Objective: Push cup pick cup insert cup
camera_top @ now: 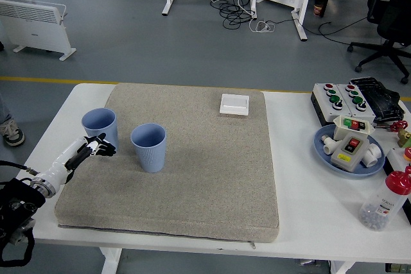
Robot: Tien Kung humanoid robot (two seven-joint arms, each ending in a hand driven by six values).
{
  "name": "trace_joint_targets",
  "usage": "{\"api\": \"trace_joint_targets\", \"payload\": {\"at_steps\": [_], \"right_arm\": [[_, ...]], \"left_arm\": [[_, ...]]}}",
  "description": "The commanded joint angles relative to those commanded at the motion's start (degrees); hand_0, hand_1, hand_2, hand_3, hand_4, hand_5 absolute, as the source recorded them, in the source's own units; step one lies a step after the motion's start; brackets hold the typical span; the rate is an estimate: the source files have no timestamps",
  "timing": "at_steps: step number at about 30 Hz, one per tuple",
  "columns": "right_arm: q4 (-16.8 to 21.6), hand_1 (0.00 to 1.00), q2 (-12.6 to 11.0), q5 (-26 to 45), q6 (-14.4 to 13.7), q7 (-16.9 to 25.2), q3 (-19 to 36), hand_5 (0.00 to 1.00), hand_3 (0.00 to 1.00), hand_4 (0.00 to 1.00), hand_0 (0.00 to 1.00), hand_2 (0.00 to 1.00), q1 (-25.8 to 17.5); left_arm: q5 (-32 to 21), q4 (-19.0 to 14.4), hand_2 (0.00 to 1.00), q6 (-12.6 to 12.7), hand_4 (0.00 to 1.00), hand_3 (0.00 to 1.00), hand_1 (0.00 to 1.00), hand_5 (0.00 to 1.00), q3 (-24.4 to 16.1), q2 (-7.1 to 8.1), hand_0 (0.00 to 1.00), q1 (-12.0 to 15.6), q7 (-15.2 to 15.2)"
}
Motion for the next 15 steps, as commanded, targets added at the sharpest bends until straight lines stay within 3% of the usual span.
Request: {"api": "trace_joint_targets", "payload": {"at_steps": [15], "right_arm": [[0.0,0.648,0.0,-0.1,0.0,0.0,-0.1,0.475,0.577,0.126,0.724,0.649,0.2]], "left_arm": [[-0.8,1.7,0.562,0.0,0.552,0.501,0.605,0.998,0.7,-0.51,0.813,-1.2,-0.7]]}}
